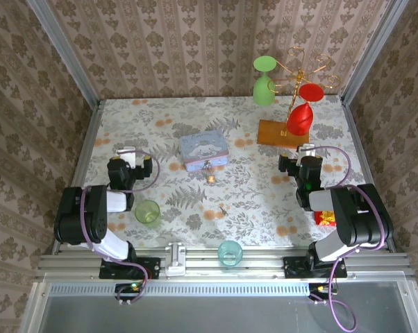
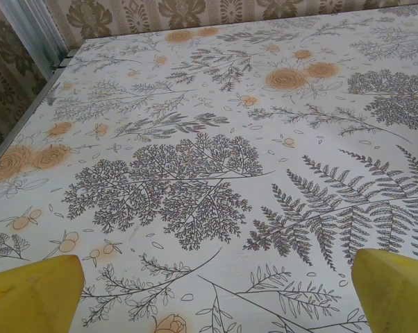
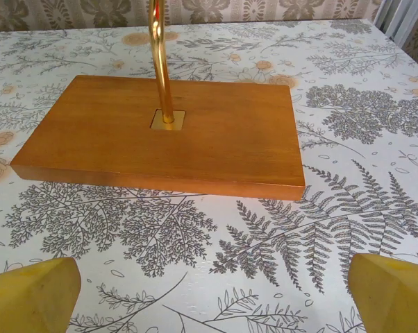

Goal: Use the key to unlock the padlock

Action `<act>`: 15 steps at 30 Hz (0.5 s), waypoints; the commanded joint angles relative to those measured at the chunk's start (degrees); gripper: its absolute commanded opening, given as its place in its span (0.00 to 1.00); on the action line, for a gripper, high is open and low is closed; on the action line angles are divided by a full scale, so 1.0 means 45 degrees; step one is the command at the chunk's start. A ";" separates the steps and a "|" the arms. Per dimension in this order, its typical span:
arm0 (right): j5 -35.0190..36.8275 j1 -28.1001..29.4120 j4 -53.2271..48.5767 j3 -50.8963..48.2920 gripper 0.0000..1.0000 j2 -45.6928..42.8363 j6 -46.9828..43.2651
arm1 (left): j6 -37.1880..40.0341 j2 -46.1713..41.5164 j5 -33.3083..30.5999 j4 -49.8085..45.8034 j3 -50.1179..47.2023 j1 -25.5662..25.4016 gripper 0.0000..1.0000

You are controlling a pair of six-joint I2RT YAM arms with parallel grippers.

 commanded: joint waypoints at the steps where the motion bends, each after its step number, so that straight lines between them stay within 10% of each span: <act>1: 0.0005 -0.0063 0.0406 0.0140 1.00 -0.0030 0.0072 | 0.0182 0.0026 0.0204 0.0055 0.0233 0.0003 1.00; 15: -0.0026 -0.0043 0.0366 0.0181 1.00 -0.0046 0.0035 | 0.0188 0.0033 0.0204 0.0035 0.0233 -0.0012 1.00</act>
